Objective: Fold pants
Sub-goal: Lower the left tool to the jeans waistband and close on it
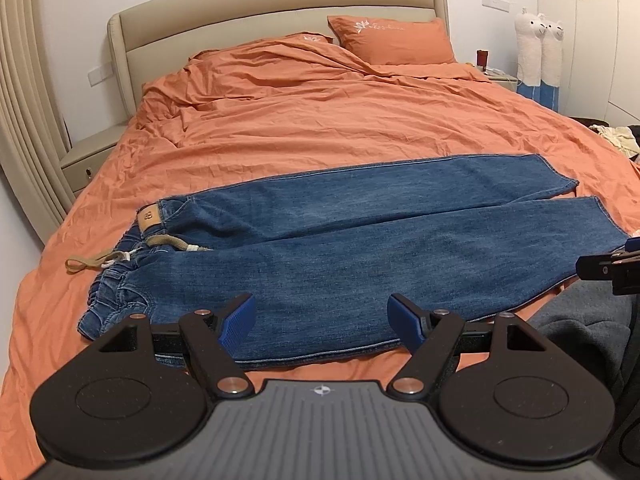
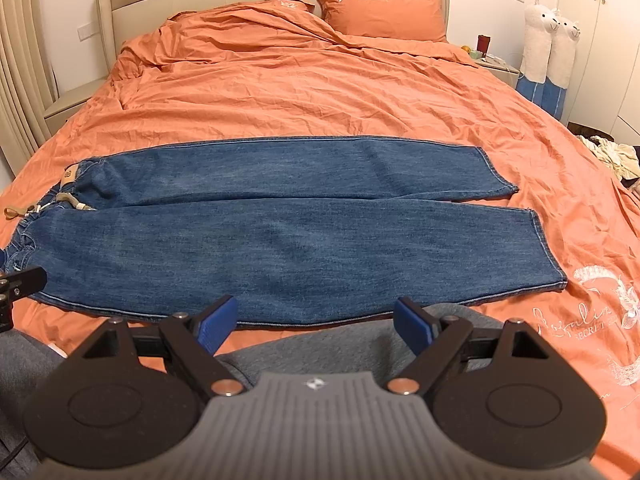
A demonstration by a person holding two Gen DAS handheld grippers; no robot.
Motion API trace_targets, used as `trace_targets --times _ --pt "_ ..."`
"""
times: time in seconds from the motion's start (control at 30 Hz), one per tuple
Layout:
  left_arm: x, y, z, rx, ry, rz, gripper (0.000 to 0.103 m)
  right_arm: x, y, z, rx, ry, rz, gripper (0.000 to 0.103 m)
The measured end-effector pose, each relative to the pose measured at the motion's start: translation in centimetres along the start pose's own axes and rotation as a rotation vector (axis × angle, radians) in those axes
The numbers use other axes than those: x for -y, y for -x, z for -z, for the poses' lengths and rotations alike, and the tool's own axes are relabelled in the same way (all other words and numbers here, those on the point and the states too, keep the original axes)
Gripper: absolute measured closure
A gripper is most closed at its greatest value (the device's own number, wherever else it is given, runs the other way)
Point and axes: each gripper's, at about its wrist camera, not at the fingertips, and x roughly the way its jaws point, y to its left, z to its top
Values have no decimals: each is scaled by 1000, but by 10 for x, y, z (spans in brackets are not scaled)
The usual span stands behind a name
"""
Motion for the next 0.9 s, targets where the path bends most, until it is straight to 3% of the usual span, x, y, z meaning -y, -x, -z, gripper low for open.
trace_targets --times 0.13,0.27,0.4,0.5,0.6,0.73,0.9 --pt "-4 -2 0 2 -25 4 17 4 0 0 13 4 -19 21" --pt "-18 -7 0 8 -87 5 24 18 0 0 103 48 -9 21" --pt "-42 -16 -2 -1 -178 -33 27 37 -4 -11 152 121 28 21" --pt "-72 -25 -8 -25 -188 -27 28 60 -9 -21 166 123 -21 21" --pt "-115 -39 -18 -31 -92 -4 28 82 -19 -33 189 109 -86 21" --pt "-174 -69 -34 -32 22 3 28 100 -51 -54 129 19 -109 21" --pt "-245 -127 -45 -99 209 43 28 102 -93 -69 140 -109 -113 22"
